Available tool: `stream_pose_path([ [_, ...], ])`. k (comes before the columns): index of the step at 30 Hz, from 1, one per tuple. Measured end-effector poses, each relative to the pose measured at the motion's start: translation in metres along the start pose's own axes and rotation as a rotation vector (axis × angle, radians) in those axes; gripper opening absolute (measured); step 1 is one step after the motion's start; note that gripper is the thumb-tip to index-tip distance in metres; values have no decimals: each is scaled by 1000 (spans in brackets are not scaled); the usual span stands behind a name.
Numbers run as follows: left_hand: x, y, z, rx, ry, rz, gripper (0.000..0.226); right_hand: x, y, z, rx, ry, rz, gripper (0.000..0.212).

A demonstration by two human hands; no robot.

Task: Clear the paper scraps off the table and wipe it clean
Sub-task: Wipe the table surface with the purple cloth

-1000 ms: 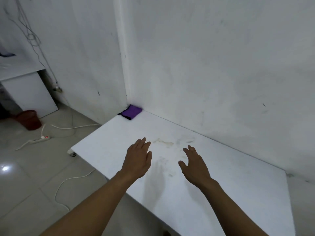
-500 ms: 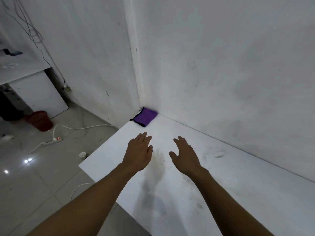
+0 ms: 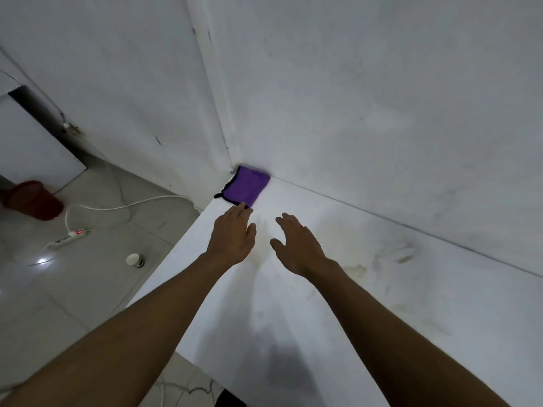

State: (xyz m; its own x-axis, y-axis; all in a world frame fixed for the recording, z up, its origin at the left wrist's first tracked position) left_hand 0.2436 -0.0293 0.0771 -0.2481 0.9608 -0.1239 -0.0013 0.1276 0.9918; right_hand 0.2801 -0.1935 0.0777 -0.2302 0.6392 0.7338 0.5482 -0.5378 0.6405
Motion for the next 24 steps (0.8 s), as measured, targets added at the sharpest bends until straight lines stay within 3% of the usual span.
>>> stream_pose_path([
  [9, 49, -74, 96, 271, -71, -62, 56, -33, -70, 30, 22, -265, 93, 59],
  [15, 75, -115, 160, 356, -133, 15, 75, -37, -92, 40, -90, -385, 170, 55],
  [17, 84, -125, 162, 293, -130, 71, 77, -36, -94, 38, -161, -404, 199, 52],
  [21, 96, -135, 125, 149, -211, -40, 37, -28, -101, 27, -232, -422, 243, 47],
  [24, 99, -132, 84, 140, -239, -241, 13, -25, -110, 19, -271, -445, 318, 44],
])
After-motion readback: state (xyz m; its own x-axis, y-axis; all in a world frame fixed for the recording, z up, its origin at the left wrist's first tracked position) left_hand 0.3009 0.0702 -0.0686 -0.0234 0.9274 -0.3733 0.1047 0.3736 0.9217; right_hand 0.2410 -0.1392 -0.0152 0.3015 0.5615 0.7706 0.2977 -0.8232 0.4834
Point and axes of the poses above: each hand's wrist, its own z-axis towards the middle knuckle, its own y-axis out of the back of the hand, x = y × z, the point moved 3 cm from there along z, towards the middle knuckle, and after that the axes turned 12 degrees about z, right-handed, at the moved point
